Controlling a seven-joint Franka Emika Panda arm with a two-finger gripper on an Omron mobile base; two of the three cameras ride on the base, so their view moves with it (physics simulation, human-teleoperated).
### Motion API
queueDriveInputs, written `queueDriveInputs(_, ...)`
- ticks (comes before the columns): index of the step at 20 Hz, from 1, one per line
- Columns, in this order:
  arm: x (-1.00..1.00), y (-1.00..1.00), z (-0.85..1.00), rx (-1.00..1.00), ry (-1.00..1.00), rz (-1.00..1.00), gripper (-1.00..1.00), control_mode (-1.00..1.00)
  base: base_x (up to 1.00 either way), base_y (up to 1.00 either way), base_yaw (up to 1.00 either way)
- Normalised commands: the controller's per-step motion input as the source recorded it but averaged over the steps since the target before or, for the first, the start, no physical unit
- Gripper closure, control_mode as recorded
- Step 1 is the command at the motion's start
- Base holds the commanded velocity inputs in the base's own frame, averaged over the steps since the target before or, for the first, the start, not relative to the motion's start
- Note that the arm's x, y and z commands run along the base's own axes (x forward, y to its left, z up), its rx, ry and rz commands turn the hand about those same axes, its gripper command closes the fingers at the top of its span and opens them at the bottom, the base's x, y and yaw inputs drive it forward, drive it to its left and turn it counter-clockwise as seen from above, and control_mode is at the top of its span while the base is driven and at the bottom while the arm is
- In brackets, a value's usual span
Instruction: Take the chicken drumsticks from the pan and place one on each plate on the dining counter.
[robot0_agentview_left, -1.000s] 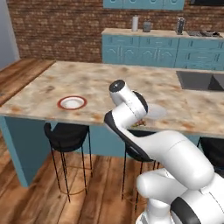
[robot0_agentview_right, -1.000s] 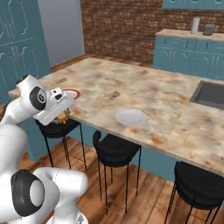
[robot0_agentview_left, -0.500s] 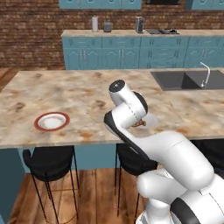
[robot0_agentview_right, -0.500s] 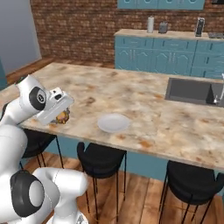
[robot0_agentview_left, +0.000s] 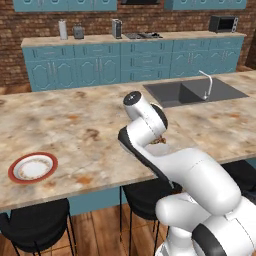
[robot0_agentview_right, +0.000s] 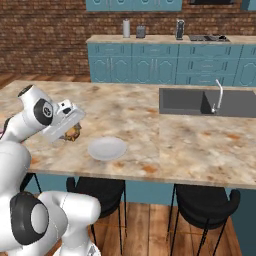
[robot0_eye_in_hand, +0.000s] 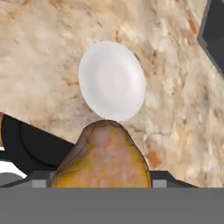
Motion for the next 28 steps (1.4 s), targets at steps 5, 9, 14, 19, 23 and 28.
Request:
queueDriveInputs(5, 0.35, 0.0, -0.1, 0.09, -0.22, -0.5, 1.0, -1.0, 0.0, 0.0, 0.0)
queueDriveInputs(9, 0.36, 0.0, -0.07, 0.15, -0.13, -0.35, 1.0, -1.0, 0.0, 0.0, 0.0)
queueDriveInputs(14, 0.45, -0.34, -0.18, 0.22, -0.03, -0.21, 1.0, -1.0, 0.0, 0.0, 0.0)
queueDriveInputs(19, 0.32, -0.74, -0.45, 0.3, -0.01, -0.13, 1.0, -1.0, 0.0, 0.0, 0.0)
queueDriveInputs(23, 0.34, -0.44, -0.58, 0.28, -0.06, -0.04, 1.0, -1.0, 0.0, 0.0, 0.0)
queueDriveInputs(28, 0.45, -0.02, -0.45, 0.17, -0.1, 0.0, 1.0, -1.0, 0.0, 0.0, 0.0)
